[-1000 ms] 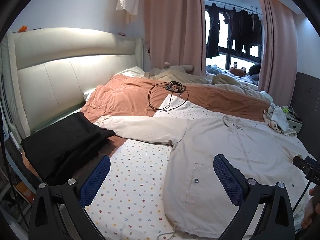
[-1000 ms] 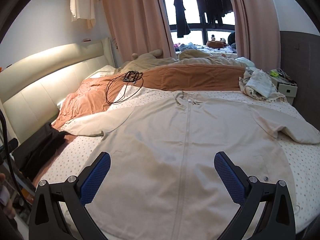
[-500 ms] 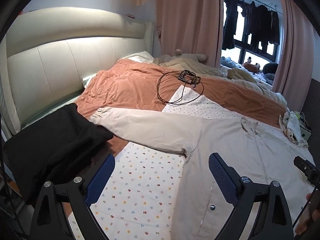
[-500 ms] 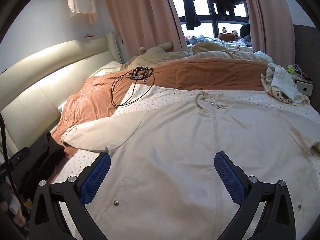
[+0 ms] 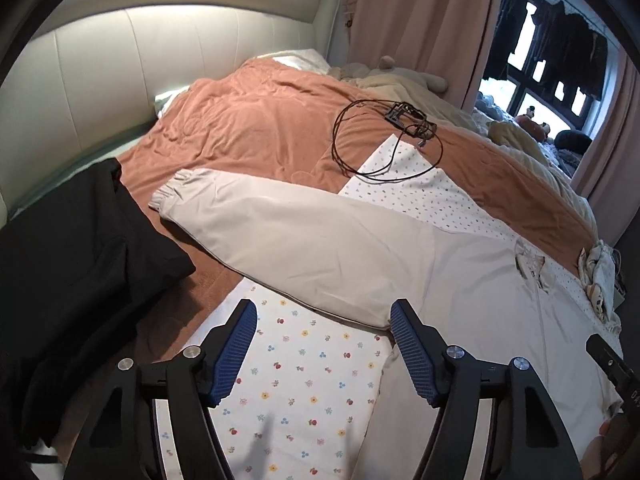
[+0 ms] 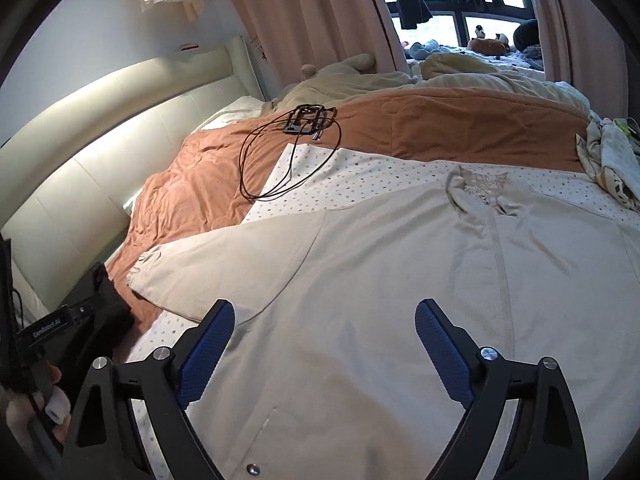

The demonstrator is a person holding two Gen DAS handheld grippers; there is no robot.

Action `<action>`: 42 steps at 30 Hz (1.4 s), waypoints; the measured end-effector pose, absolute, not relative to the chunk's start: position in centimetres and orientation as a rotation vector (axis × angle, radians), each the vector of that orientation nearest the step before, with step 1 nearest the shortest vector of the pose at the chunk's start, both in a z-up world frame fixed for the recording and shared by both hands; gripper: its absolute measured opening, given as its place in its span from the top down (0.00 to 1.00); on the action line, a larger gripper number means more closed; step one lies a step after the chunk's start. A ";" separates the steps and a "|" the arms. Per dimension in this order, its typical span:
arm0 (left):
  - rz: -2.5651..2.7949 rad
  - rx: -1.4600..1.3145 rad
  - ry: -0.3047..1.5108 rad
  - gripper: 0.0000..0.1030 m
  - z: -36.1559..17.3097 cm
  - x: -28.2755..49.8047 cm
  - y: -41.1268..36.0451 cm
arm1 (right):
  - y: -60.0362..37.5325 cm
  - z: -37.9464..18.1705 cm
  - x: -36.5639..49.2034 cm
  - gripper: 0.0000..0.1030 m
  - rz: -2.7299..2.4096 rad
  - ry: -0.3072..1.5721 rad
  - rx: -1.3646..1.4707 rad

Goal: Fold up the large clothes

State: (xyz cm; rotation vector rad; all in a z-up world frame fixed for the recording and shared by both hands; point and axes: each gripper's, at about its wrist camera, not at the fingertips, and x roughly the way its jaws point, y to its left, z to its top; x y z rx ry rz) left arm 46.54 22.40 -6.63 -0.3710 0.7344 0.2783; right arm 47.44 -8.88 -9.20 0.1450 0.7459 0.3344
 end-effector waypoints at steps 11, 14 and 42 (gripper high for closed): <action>0.369 -0.476 0.923 0.56 -13.4 54.4 26.1 | -7.3 -14.1 54.3 0.29 0.374 0.847 0.183; 0.399 -0.513 0.977 0.57 -15.5 55.9 26.7 | -7.0 -15.9 55.7 0.38 0.390 0.887 0.206; 0.461 -0.448 0.879 0.98 -12.5 59.4 28.8 | 0.2 -26.3 57.6 0.88 0.731 1.181 0.563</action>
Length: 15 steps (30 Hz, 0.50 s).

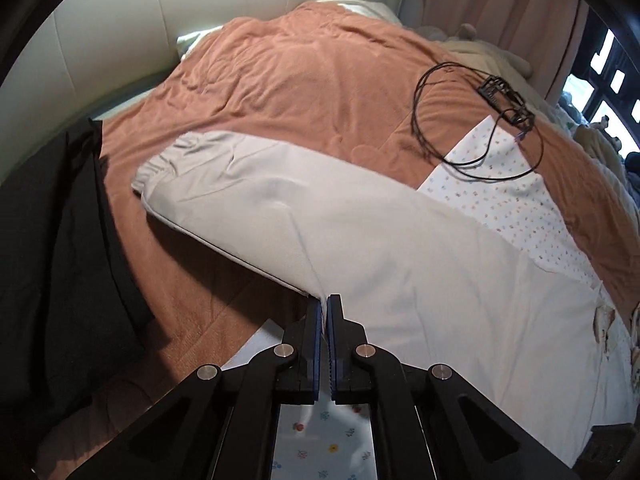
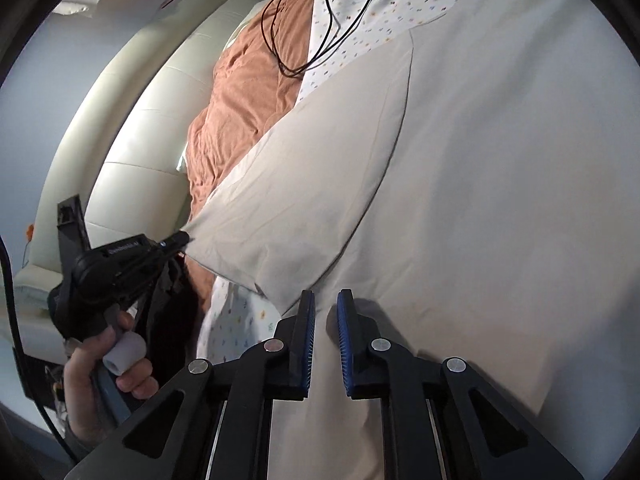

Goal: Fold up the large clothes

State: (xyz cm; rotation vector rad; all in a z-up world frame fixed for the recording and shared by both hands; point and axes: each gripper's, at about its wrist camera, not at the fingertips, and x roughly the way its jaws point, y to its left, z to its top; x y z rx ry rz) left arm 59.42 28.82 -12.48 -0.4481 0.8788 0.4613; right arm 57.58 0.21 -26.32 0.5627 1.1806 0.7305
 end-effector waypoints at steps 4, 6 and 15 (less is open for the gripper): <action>0.383 -0.437 0.831 0.98 -9.1 59.4 27.2 | 1.6 -27.8 57.6 0.91 0.729 1.209 0.571; 0.336 -0.420 0.817 0.98 -7.8 59.3 25.9 | 1.9 -28.1 57.5 0.93 0.735 1.211 0.582; 0.121 -0.384 0.765 0.99 -3.6 58.6 19.0 | 0.1 -26.6 57.3 0.56 0.727 1.237 0.566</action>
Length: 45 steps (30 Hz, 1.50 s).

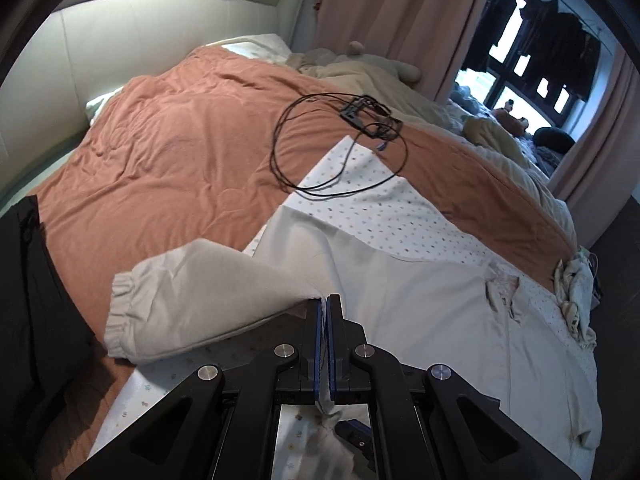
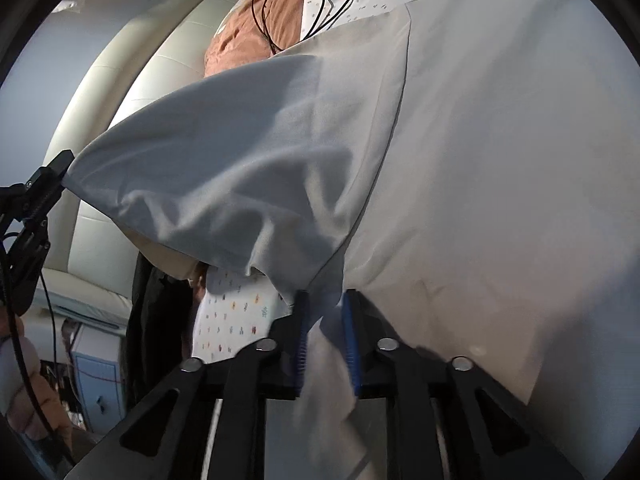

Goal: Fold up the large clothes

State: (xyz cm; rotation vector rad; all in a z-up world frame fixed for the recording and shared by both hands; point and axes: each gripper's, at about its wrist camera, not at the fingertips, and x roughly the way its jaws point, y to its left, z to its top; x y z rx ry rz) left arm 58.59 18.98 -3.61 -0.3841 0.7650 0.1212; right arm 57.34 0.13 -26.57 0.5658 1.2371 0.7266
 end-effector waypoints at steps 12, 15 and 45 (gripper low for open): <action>-0.054 -0.403 0.790 0.99 -3.1 56.4 12.4 | -10.4 -21.1 52.8 0.16 0.507 1.090 0.573; -0.088 -0.405 0.805 0.99 -3.6 55.8 11.0 | -14.0 -21.0 51.1 0.16 0.413 1.077 0.587; 0.361 -0.323 1.005 0.26 -14.5 54.7 20.8 | -23.4 -19.8 48.0 0.16 0.235 1.021 0.624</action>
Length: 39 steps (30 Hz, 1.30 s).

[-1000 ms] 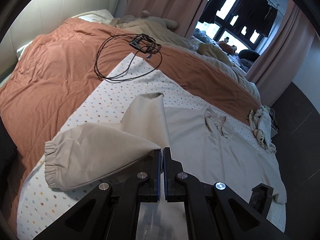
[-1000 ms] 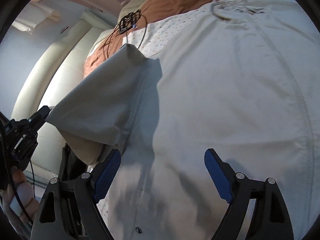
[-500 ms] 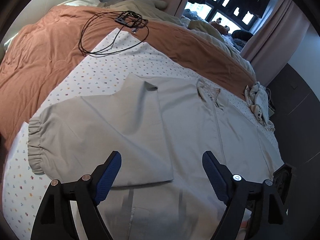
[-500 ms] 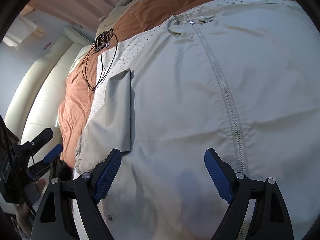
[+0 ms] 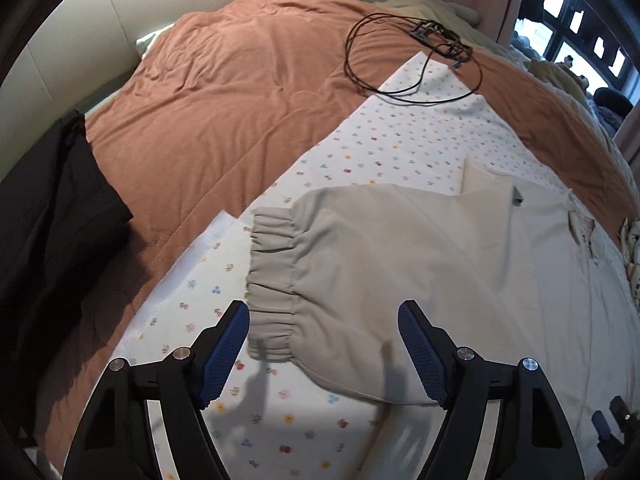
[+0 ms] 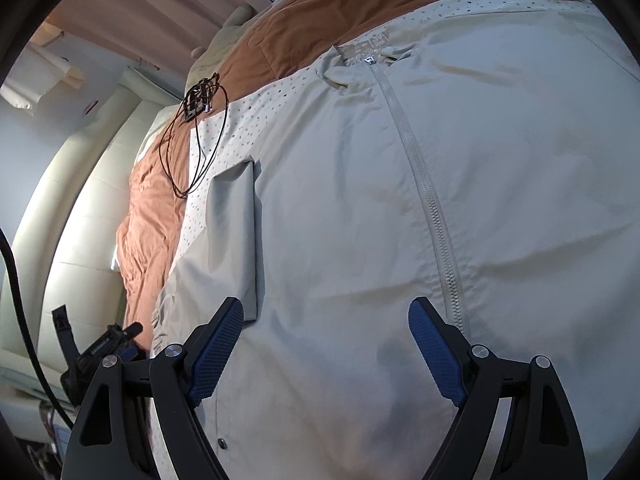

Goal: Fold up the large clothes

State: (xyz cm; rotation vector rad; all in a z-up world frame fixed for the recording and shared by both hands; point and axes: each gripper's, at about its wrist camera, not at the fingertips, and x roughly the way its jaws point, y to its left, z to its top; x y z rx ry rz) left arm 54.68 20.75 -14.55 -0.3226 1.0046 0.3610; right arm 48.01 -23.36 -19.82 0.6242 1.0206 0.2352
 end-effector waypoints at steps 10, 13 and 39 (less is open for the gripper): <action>0.366 -0.325 1.087 0.46 -19.5 55.9 22.3 | -23.2 -19.1 48.1 0.16 0.236 1.008 0.608; 0.413 -0.352 1.067 0.67 -19.5 55.5 22.5 | -23.3 -19.1 48.1 0.16 0.240 1.003 0.603; -0.004 -0.215 0.659 0.98 3.5 54.2 4.6 | -26.5 -15.7 46.0 0.16 0.213 0.917 0.600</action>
